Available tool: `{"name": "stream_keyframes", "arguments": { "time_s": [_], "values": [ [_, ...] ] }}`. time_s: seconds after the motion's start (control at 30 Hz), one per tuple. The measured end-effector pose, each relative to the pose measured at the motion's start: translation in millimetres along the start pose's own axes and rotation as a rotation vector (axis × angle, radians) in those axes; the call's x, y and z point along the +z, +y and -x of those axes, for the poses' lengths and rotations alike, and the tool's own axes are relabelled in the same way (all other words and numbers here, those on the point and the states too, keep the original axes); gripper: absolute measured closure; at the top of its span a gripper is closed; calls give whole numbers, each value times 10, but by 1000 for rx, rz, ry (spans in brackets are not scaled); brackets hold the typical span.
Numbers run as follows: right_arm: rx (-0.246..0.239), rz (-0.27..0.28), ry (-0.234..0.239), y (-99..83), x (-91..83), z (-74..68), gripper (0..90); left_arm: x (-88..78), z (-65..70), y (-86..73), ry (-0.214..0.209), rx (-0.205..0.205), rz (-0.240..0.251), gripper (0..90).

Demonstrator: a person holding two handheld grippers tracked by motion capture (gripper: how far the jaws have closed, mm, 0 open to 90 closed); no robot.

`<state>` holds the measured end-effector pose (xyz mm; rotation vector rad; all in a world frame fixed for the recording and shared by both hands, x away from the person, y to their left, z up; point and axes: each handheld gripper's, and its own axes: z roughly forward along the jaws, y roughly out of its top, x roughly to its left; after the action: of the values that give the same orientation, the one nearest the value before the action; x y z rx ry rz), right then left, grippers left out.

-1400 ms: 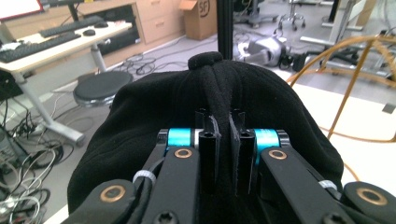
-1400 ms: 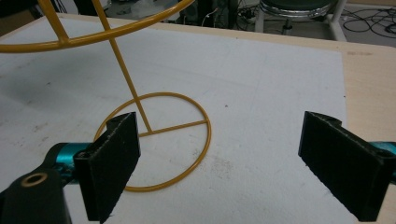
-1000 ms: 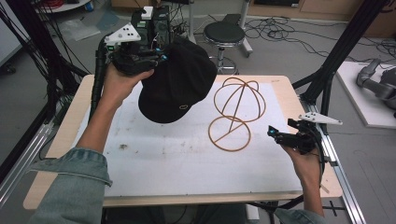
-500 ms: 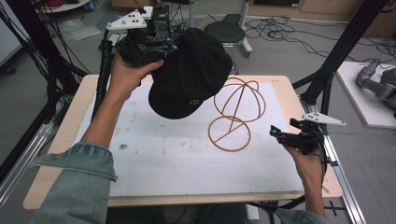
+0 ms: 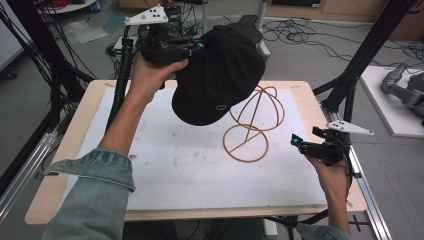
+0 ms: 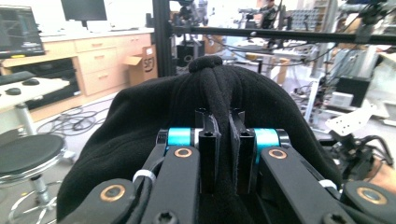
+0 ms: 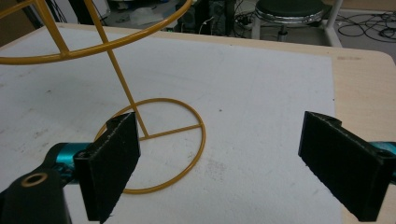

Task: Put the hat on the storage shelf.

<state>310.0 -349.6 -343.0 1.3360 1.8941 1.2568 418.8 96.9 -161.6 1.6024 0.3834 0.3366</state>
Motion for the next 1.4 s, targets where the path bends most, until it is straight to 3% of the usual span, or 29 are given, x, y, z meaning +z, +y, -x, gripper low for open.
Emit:
{"name": "stream_keyframes", "arguments": {
  "time_s": [0.33,0.87,1.4],
  "values": [
    [-5,3,2,-3,-2,10,125,207,53,-45,-46,3,-30,845],
    [-2,4,0,-2,-25,18,125,502,57,-179,-79,-30,-69,844],
    [-2,12,-3,3,-65,29,125,838,146,-347,-99,-21,-160,839]
  ]
}}
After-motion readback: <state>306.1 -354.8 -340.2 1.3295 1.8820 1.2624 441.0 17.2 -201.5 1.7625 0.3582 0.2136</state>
